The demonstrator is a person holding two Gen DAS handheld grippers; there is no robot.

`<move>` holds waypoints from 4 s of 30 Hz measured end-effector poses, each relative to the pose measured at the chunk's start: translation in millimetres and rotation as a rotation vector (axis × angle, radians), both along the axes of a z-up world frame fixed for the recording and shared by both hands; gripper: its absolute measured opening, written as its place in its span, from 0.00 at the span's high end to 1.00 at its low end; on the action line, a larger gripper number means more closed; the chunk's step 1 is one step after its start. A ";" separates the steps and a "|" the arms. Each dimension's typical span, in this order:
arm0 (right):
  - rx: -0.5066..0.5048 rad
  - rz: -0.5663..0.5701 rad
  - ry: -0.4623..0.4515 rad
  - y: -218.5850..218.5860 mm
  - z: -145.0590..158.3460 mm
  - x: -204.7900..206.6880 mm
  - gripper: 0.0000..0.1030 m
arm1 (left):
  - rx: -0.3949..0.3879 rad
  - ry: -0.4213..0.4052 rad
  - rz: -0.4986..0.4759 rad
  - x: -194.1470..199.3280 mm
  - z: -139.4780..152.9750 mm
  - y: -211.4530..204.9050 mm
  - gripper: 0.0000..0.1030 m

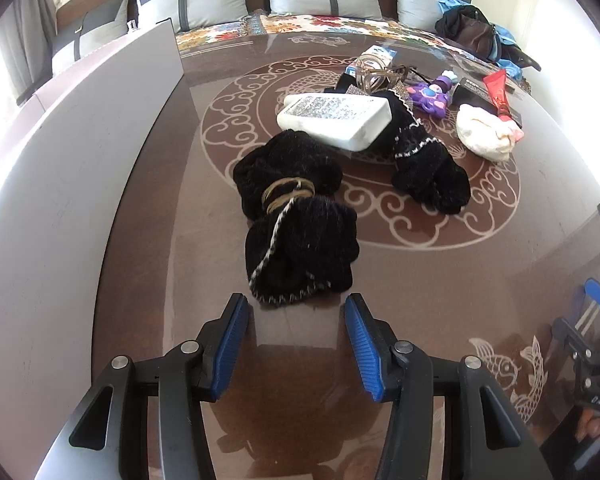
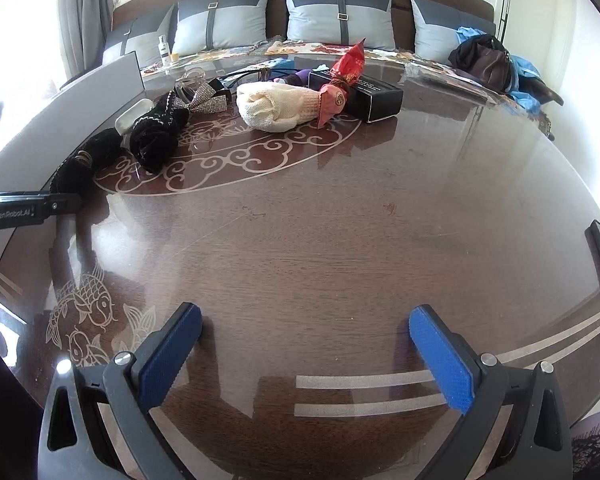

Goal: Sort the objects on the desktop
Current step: 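Close the left gripper on the twine-tied black knitted gloves, then lift the black gloves with the left gripper off the table, then carry the black gloves into the white cardboard bin and open the left gripper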

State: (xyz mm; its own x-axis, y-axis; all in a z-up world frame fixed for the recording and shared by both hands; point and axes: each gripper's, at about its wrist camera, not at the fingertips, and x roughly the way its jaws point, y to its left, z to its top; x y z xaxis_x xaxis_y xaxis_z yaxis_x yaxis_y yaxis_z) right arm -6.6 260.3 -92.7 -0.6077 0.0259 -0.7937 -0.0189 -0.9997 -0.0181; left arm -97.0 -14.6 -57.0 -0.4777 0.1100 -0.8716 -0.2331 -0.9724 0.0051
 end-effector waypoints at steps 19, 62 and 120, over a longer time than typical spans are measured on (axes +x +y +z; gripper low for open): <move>-0.002 0.008 -0.032 -1.9 1.4 9.5 0.00 | 0.083 0.072 -0.004 -46.2 -5.6 4.2 0.30; 0.013 0.109 -0.027 -4.6 2.4 -55.1 0.06 | 0.023 0.077 0.022 5.3 -14.7 7.3 0.00; -0.173 0.320 0.099 -126.3 125.1 -80.4 0.66 | 0.424 0.325 0.156 36.3 130.7 -150.6 0.68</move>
